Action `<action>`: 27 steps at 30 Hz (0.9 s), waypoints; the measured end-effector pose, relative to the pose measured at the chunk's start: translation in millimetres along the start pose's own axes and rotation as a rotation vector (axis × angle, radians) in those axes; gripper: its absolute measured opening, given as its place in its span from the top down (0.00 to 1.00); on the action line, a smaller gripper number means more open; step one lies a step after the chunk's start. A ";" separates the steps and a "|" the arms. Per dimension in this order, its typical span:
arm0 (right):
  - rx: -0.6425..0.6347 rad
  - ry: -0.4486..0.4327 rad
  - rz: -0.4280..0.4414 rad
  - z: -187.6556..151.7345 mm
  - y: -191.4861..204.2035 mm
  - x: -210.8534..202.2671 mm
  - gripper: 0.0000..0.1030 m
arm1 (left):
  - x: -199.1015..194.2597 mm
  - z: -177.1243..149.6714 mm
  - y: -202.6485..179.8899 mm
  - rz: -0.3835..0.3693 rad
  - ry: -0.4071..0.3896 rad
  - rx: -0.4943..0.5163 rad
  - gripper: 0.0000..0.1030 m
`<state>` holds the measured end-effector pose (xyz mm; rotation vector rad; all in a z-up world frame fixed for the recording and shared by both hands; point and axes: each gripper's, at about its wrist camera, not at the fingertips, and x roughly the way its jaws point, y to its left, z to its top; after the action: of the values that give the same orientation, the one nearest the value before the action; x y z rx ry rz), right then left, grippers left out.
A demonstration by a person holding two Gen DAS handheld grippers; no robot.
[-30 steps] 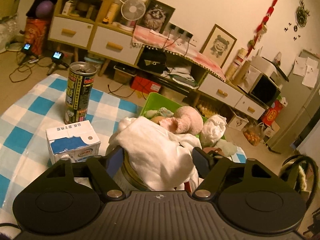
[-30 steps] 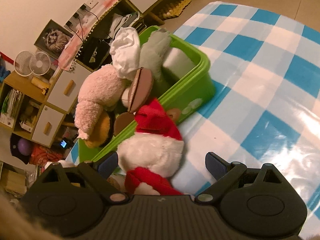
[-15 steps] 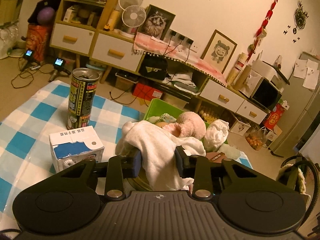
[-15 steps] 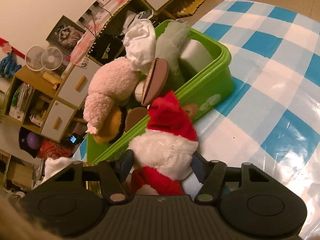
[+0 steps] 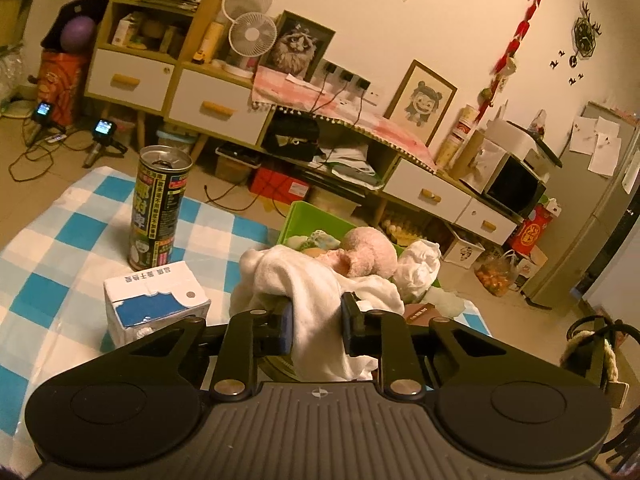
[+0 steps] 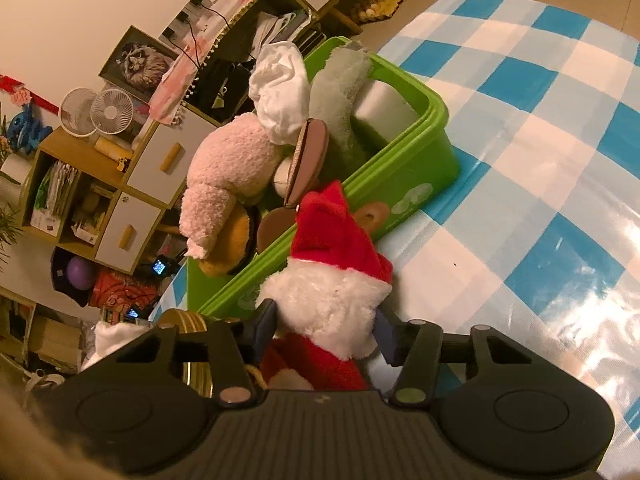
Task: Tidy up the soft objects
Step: 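Lift and carry the white glove and Santa plush over the green bin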
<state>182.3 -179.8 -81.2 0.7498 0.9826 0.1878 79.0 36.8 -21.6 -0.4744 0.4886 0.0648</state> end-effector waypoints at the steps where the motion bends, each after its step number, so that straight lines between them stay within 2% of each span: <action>1: 0.004 0.005 0.002 0.2 -1.2 -1.6 0.71 | -1.0 0.7 1.6 -0.004 0.001 0.000 0.79; 5: 0.000 0.015 0.012 0.3 -3.4 -8.9 0.72 | -5.4 5.0 9.4 -0.011 0.008 0.005 0.79; 9: 0.012 0.030 0.030 0.0 -6.8 -16.7 0.77 | -10.5 9.0 19.0 -0.005 0.013 0.013 0.79; 18: 0.085 0.089 0.097 3.4 -22.4 -33.1 0.77 | -24.3 18.8 43.1 0.014 0.011 0.030 0.79; 22: 0.113 0.102 0.129 4.0 -27.3 -43.0 0.77 | -27.7 23.7 48.1 0.026 0.005 0.070 0.79; 27: 0.092 0.095 0.162 4.8 -23.0 -58.1 0.77 | -27.1 33.5 53.6 0.054 -0.008 0.120 0.79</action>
<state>149.4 -226.2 -54.8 0.9119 1.0262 0.3233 60.5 101.1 -5.5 -0.3437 0.4944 0.0890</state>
